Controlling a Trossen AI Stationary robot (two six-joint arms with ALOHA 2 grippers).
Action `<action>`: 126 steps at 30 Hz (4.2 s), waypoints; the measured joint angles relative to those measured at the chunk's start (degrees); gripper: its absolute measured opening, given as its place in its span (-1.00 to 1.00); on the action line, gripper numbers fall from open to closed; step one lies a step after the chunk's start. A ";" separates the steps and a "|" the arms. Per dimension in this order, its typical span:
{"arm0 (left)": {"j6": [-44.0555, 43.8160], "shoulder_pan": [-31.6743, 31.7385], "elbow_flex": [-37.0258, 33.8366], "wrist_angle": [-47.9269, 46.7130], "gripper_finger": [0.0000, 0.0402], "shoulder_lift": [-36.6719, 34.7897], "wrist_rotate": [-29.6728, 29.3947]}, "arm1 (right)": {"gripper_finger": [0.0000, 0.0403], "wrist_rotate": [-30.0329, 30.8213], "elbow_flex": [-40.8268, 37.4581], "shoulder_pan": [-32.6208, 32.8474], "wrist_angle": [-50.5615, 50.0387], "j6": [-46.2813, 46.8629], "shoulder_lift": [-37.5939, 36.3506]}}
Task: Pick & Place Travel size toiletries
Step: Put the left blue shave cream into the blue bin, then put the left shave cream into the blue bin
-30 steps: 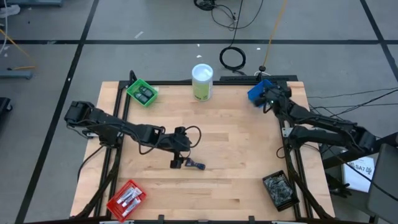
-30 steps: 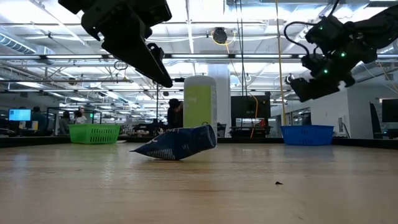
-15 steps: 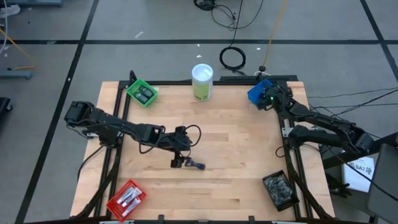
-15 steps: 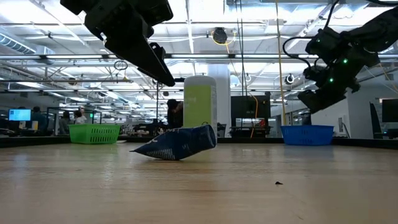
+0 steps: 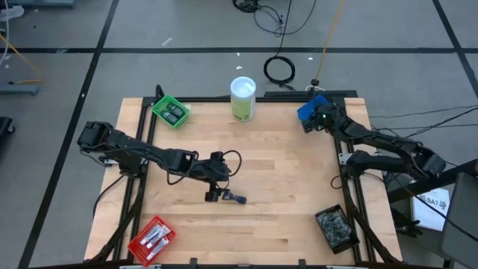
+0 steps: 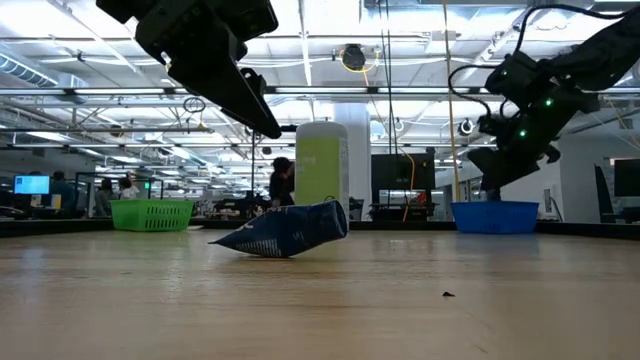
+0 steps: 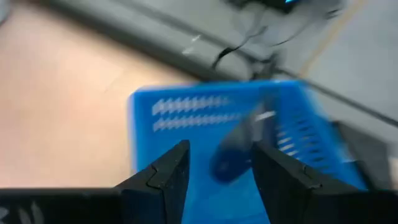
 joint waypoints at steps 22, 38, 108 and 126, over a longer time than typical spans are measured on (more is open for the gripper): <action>-0.20 0.81 0.00 -0.05 0.67 -0.02 0.11 | -0.21 0.52 0.00 -1.66 -2.63 8.02 3.06; 0.13 0.81 0.00 -0.02 0.67 -0.02 0.17 | -0.21 -18.54 0.87 -1.50 9.17 9.56 0.16; 1.29 2.14 0.00 1.27 0.67 -0.04 0.15 | -1.00 -6.45 19.30 -3.97 -15.80 -6.36 14.57; 2.88 2.03 -0.02 -0.50 0.67 2.24 3.92 | -0.98 -33.08 19.30 8.62 1.06 -2.21 3.55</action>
